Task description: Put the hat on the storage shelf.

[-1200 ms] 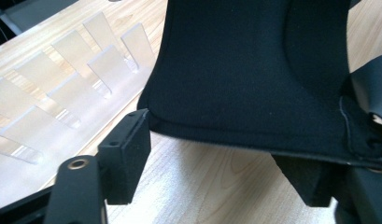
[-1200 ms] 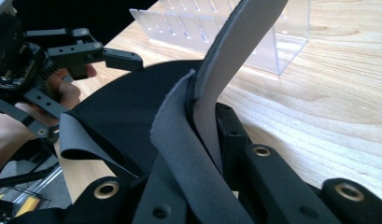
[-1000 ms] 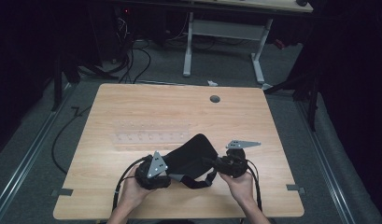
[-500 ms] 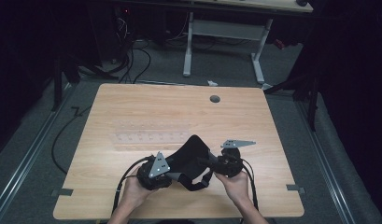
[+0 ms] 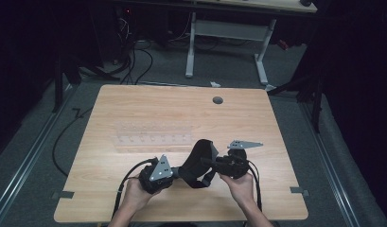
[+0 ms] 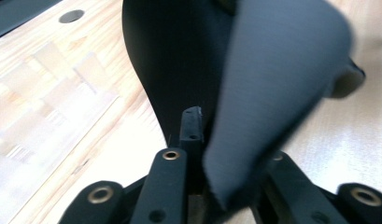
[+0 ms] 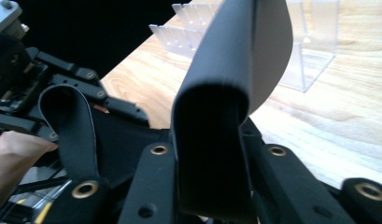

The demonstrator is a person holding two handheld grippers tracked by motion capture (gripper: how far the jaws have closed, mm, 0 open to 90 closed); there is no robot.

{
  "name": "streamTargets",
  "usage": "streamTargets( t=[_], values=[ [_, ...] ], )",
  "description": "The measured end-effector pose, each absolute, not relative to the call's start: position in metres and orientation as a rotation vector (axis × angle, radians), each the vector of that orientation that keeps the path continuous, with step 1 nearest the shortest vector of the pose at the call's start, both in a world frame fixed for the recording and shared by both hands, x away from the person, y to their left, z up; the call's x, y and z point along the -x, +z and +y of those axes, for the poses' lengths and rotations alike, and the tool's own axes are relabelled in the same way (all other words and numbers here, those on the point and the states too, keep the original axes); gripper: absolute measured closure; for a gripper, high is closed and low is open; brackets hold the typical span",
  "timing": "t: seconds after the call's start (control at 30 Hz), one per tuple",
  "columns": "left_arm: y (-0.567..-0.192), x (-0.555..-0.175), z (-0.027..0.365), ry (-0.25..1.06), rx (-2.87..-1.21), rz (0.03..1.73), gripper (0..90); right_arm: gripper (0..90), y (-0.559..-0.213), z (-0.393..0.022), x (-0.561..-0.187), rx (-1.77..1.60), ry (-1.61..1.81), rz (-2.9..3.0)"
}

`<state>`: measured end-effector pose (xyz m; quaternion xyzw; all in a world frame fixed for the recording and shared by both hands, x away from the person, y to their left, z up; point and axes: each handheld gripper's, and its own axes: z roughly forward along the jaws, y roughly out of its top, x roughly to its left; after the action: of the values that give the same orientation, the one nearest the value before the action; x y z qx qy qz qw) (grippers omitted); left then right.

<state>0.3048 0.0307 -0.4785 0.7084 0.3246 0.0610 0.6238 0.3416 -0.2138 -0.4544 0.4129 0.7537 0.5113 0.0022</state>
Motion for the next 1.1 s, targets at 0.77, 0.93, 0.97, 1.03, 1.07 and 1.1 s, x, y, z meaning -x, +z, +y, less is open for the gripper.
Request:
streamTargets(
  t=[0.77,0.93,0.97,1.03,1.07,1.1],
  values=[
    [-0.468,-0.308,0.061,0.086,-1.52,0.849,86.1,45.6,-0.51,-0.274,-0.349,-1.43,1.14,2.095],
    [-0.464,-0.312,0.07,0.079,-1.473,0.878,86.0,43.8,-0.522,-0.283,-0.354,-1.454,1.014,2.034],
    [-0.463,-0.312,0.072,0.083,-1.467,0.886,86.1,43.2,-0.524,-0.284,-0.355,-1.464,0.997,2.022],
    [-0.462,-0.313,0.074,0.086,-1.455,0.894,86.1,42.7,-0.527,-0.286,-0.357,-1.477,0.966,2.013],
    [-0.461,-0.314,0.075,0.089,-1.452,0.898,86.1,42.4,-0.528,-0.287,-0.358,-1.484,0.949,2.01],
    [-0.461,-0.314,0.076,0.094,-1.449,0.902,86.0,42.4,-0.53,-0.287,-0.359,-1.487,0.932,2.011]
  ],
)
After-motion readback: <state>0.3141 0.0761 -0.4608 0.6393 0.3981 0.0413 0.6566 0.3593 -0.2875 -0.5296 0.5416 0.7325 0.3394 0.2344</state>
